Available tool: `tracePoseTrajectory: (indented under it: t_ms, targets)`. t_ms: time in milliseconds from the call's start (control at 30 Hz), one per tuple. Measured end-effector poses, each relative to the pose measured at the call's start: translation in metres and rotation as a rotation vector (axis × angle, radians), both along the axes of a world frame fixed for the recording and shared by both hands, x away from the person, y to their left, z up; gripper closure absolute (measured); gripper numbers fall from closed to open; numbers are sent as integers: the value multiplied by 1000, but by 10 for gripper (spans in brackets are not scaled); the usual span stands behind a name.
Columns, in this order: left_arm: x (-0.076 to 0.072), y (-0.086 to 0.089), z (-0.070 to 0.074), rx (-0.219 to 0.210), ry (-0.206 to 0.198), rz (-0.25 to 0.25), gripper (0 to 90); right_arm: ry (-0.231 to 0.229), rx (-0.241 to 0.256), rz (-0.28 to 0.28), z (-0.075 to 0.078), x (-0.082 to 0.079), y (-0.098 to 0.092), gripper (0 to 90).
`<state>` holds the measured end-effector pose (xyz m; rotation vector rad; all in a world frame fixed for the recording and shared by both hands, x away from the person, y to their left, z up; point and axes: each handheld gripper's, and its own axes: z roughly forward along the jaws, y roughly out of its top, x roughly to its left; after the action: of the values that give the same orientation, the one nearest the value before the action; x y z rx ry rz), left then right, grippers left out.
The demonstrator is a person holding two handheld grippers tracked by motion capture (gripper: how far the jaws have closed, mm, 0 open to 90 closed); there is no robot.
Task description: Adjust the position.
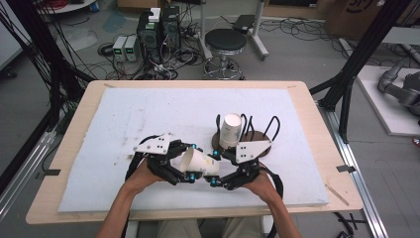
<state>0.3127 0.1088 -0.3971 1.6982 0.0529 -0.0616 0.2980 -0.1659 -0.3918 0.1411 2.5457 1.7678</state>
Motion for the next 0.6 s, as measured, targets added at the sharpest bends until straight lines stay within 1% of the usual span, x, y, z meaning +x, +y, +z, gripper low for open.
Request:
tracePoseTrajectory:
  t_ms: [133, 200, 233, 267, 300, 367, 400, 600]
  targets:
    - [0, 0, 0, 5, -5, -9, 301, -5, -7, -1, 0, 0, 0, 369]
    - [-1, -1, -1, 5, -9, -6, 314, -18, -17, -8, 0, -1, 1, 339]
    - [-1, 0, 0, 9, -12, -3, 314, -18, -22, -4, 0, -2, 2, 271]
    - [0, 0, 0, 8, -12, 0, 315, -12, -28, -12, 0, -2, 4, 194]
    - [0, 0, 0, 6, -9, -1, 316, -23, -47, -26, 0, -3, 6, 186]
    - [-1, 1, 0, 6, -11, -1, 319, -28, -50, -20, 0, -4, 7, 185]
    - [-1, 1, 0, 6, -12, 0, 320, -37, -55, -35, 0, -4, 8, 162]
    - [-1, 4, 0, 5, -14, 5, 324, -25, -57, -44, -1, -3, 8, 154]
